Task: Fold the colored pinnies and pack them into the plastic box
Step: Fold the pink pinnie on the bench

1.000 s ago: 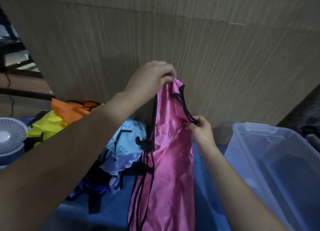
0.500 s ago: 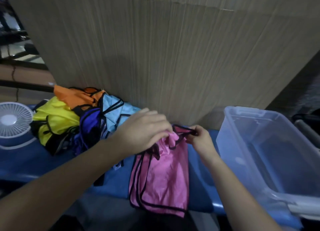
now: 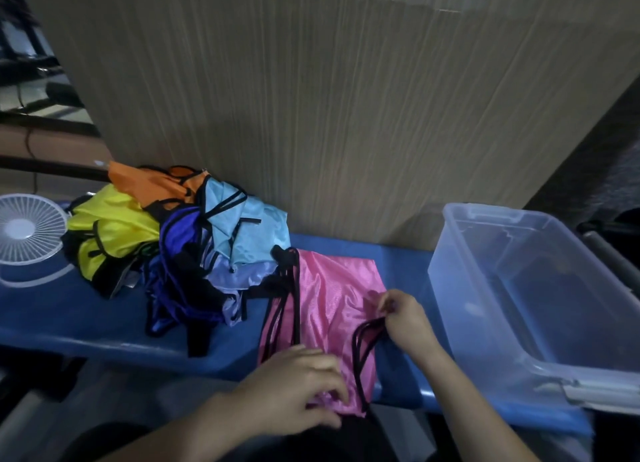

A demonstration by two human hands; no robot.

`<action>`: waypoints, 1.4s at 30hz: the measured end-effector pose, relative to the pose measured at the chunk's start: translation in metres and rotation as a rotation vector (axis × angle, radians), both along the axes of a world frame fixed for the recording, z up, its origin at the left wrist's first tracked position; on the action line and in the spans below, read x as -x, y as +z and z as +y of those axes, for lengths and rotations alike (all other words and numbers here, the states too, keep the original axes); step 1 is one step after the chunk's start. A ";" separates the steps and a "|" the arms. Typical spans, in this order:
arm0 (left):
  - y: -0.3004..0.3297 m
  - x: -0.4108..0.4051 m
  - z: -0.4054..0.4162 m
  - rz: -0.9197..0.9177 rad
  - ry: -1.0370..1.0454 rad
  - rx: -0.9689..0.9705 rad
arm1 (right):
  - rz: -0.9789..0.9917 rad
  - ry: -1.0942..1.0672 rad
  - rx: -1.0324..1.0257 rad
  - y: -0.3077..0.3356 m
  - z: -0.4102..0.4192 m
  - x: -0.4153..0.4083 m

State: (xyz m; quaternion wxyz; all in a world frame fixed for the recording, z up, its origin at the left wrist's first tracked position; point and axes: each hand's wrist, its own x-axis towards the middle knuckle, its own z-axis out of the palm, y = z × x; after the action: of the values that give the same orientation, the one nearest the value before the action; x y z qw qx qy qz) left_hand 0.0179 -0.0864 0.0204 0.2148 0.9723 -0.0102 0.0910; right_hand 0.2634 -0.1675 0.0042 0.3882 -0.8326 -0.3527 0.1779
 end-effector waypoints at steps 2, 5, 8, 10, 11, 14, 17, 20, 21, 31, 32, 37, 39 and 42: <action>0.000 -0.005 0.006 0.024 0.081 0.304 | 0.036 -0.045 -0.005 -0.003 0.004 -0.003; -0.004 -0.021 0.041 -0.176 0.529 0.576 | 0.113 -0.140 -0.065 -0.004 0.015 -0.007; -0.006 -0.048 0.086 -0.179 0.921 0.616 | 0.125 -0.205 -0.113 -0.009 0.031 -0.012; -0.004 -0.067 0.105 -0.113 1.009 0.670 | 0.100 -0.215 -0.132 -0.012 0.041 -0.017; -0.004 -0.075 0.112 -0.079 1.030 0.663 | 0.101 -0.213 -0.122 -0.012 0.046 -0.021; -0.005 -0.090 0.129 -0.025 1.076 0.542 | 0.191 -0.198 -0.076 -0.009 0.056 -0.029; -0.003 -0.096 0.132 0.055 1.057 0.397 | 0.244 -0.176 -0.081 -0.009 0.062 -0.035; -0.007 -0.101 0.126 0.065 1.022 0.356 | 0.250 -0.179 -0.090 -0.013 0.066 -0.040; -0.010 -0.102 0.126 0.013 1.020 0.389 | 0.249 -0.180 -0.088 -0.014 0.068 -0.042; 0.006 -0.108 0.164 -0.317 0.958 0.394 | 0.410 -0.217 -0.300 -0.011 0.073 -0.055; 0.009 -0.109 0.165 -0.275 0.937 0.393 | 0.445 -0.211 -0.308 -0.010 0.072 -0.056; 0.002 -0.101 0.153 0.074 0.886 0.331 | 0.582 -0.196 -0.256 -0.010 0.072 -0.059; -0.001 -0.097 0.148 0.155 0.898 0.225 | 0.555 -0.188 -0.237 -0.012 0.075 -0.059; 0.000 -0.097 0.144 0.170 0.851 0.313 | 0.542 -0.135 -0.212 -0.015 0.077 -0.057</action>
State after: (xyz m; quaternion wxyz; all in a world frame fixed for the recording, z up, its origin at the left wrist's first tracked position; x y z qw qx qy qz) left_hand 0.1151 0.0575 0.0200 0.3028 0.8499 0.4214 0.0916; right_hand 0.3200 -0.0901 -0.0104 0.5640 -0.7311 -0.1966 0.3296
